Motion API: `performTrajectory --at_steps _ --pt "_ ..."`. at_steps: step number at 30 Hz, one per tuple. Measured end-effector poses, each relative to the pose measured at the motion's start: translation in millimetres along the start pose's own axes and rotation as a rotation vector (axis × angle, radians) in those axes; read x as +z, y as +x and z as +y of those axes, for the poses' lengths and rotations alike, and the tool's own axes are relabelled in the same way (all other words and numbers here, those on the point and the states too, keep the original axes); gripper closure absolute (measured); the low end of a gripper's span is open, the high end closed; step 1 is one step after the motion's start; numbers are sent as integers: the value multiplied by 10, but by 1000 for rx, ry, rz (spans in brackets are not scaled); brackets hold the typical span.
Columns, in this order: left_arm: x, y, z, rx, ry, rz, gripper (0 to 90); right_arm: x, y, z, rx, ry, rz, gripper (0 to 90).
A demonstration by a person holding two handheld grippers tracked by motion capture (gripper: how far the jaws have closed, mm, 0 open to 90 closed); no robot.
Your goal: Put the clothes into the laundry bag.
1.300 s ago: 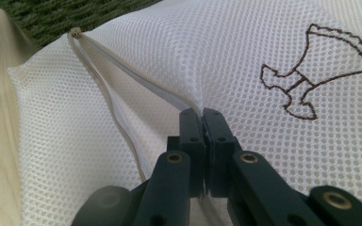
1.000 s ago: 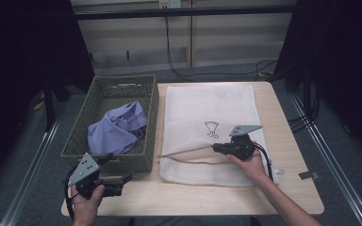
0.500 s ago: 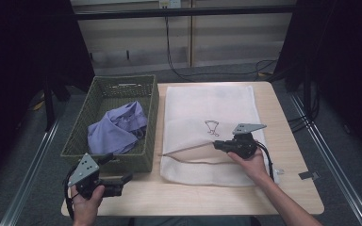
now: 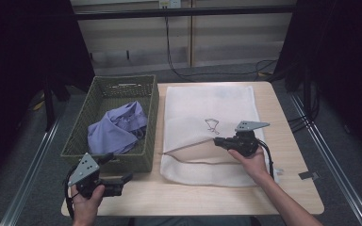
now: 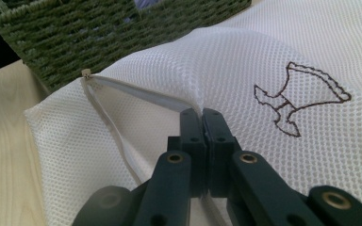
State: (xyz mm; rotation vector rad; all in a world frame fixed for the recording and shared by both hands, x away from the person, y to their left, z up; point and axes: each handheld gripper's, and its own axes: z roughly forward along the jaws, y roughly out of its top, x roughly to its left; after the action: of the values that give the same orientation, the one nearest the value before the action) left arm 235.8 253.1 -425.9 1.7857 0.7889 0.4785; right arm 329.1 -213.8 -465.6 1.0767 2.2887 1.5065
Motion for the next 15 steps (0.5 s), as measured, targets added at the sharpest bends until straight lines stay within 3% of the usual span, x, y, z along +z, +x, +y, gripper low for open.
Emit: performTrajectory --at_steps 15 --pt "-16 13 -1 -6 -7 -2 46 -94 -19 154 3 -50 -4 890"
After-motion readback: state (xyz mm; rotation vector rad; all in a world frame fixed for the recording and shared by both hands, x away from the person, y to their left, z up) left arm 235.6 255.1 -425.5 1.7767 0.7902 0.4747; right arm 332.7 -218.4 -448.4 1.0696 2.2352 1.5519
